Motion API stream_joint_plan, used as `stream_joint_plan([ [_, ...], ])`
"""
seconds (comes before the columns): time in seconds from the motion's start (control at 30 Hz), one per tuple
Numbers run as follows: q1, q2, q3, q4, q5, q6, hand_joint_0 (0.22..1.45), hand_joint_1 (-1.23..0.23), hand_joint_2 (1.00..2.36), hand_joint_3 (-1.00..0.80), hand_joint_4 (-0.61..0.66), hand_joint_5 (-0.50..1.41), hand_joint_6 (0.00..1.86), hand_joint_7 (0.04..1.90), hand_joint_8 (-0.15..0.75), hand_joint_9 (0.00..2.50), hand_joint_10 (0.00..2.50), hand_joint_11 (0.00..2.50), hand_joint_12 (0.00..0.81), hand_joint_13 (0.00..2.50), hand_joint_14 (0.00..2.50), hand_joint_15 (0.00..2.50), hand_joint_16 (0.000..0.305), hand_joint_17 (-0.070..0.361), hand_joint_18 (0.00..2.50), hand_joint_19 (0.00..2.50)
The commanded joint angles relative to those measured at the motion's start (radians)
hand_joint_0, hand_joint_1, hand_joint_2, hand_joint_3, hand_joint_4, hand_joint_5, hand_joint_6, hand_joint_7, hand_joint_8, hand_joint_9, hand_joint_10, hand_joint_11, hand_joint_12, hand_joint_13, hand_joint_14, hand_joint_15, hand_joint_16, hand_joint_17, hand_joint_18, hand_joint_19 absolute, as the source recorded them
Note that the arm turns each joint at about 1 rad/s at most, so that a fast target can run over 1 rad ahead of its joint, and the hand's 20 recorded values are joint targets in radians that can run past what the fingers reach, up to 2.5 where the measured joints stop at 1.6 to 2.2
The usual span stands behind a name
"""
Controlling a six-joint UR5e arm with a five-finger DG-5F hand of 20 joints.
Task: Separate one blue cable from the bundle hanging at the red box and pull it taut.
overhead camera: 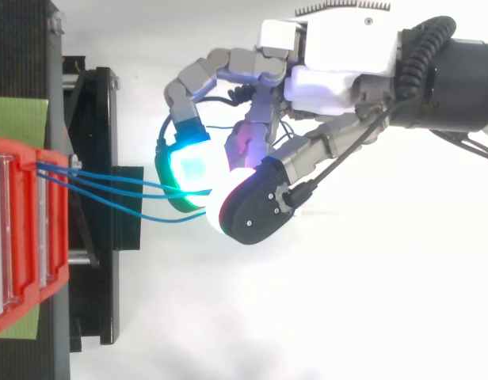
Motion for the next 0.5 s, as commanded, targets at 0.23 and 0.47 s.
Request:
stream_joint_plan([
  [0.23, 0.002, 0.001, 0.0, 0.004, 0.0, -0.001, 0.59, -0.6, 1.01, -0.4, -0.09, -0.06, 0.74, 1.15, 0.228, 1.43, 0.03, 0.97, 0.328, 0.93, 0.03, 0.75, 0.041, 0.093, 0.59, 0.73],
  [0.47, 0.005, 0.001, 0.0, 0.007, -0.002, -0.001, 0.59, -0.57, 1.01, -0.3, 0.0, -0.04, 0.61, 1.33, 0.235, 1.39, 0.02, 0.94, 0.338, 0.91, 0.02, 0.74, 0.042, 0.095, 0.58, 0.73],
])
